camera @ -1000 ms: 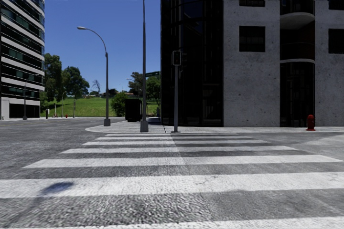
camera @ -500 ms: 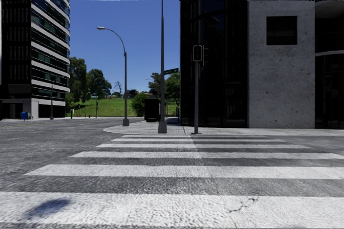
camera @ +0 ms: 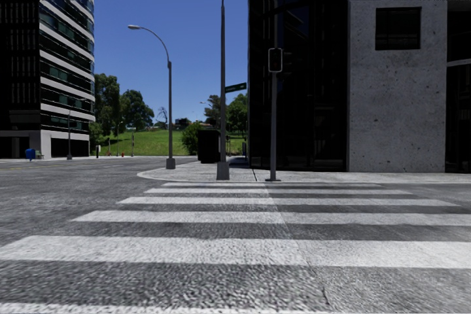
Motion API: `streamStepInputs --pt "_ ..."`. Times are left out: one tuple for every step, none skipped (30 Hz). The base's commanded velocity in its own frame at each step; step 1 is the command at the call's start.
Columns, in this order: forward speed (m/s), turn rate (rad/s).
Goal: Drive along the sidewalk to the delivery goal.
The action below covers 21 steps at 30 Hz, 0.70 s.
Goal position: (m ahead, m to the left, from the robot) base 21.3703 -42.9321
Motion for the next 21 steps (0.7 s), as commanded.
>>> streamStepInputs --pt "1.22 -0.81" --pt "1.22 -0.98" --pt "1.22 -0.98" --pt "1.22 -1.00" --pt "1.23 -0.17" --pt "1.23 -0.02" --pt "1.24 0.00" --pt "1.24 0.00" --pt "1.25 0.00" --pt "1.27 0.00" --pt "1.27 0.00" --pt "1.29 0.00" --pt "1.30 0.00" --pt "1.31 0.00" --pt "1.31 0.00" --pt "1.31 0.00" --pt "1.31 0.00" --pt "1.31 0.00" --pt "1.31 0.00" --pt "1.31 0.00" --pt "1.32 0.00"
